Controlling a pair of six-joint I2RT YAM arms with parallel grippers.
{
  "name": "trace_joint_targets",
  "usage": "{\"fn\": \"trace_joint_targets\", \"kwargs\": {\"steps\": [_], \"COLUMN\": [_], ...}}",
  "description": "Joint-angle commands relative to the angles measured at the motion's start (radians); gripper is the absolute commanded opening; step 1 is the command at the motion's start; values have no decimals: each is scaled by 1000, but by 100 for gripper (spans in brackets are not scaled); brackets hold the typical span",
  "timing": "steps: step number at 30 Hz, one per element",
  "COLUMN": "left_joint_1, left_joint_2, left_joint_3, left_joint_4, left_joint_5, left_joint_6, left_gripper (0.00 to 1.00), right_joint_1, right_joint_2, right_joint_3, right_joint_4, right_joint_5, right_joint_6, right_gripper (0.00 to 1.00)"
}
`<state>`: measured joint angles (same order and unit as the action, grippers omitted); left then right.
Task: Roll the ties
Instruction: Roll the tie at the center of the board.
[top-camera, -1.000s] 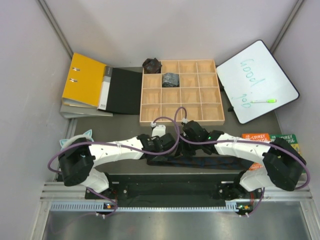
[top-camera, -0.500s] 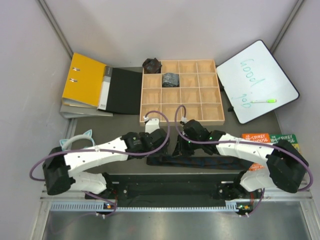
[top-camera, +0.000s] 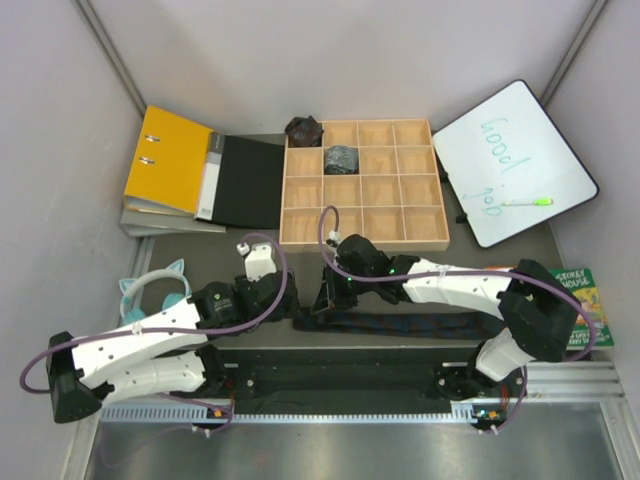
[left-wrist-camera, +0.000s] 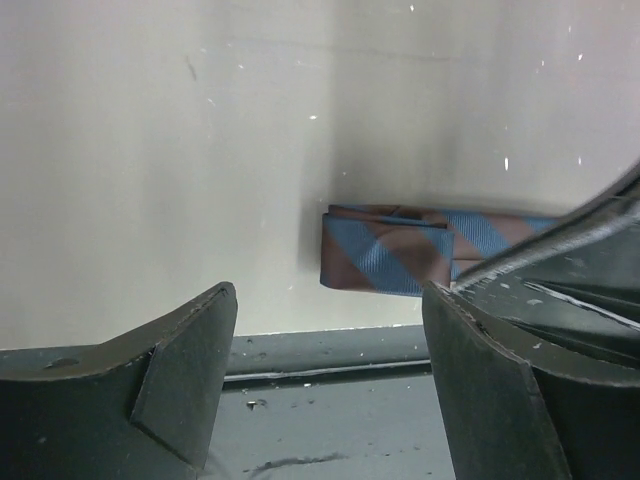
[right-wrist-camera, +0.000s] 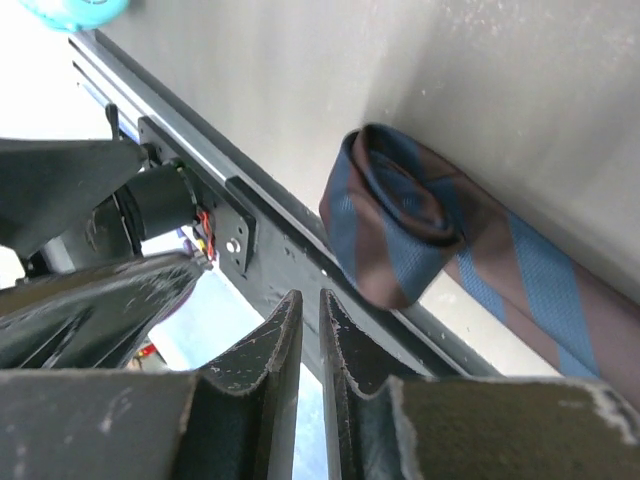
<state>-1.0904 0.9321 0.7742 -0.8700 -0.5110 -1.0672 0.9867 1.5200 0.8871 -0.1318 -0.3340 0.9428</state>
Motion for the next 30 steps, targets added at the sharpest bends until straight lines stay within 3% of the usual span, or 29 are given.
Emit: {"fn": "trace_joint_targets", "kwargs": {"steps": [1,23,30], "left_joint_1": [11,17,18], "left_joint_2": [-35,-38,-38], "left_joint_3": [-3,-58,-108], "left_joint_4": [-44,23,126], "left_joint_5": [-35,12,58], "left_joint_6": [-23,-30,9], "left_gripper": [79,85,85], "right_joint_1": [18,18,15], "right_joint_2": [57,95,98], "right_joint_3": [69,-20,-39], "right_joint_4": [64,43,37], "right_joint_5": [-20,49,67], "right_joint_6": [16,-18,-24], "right_gripper": [13,13,13]}}
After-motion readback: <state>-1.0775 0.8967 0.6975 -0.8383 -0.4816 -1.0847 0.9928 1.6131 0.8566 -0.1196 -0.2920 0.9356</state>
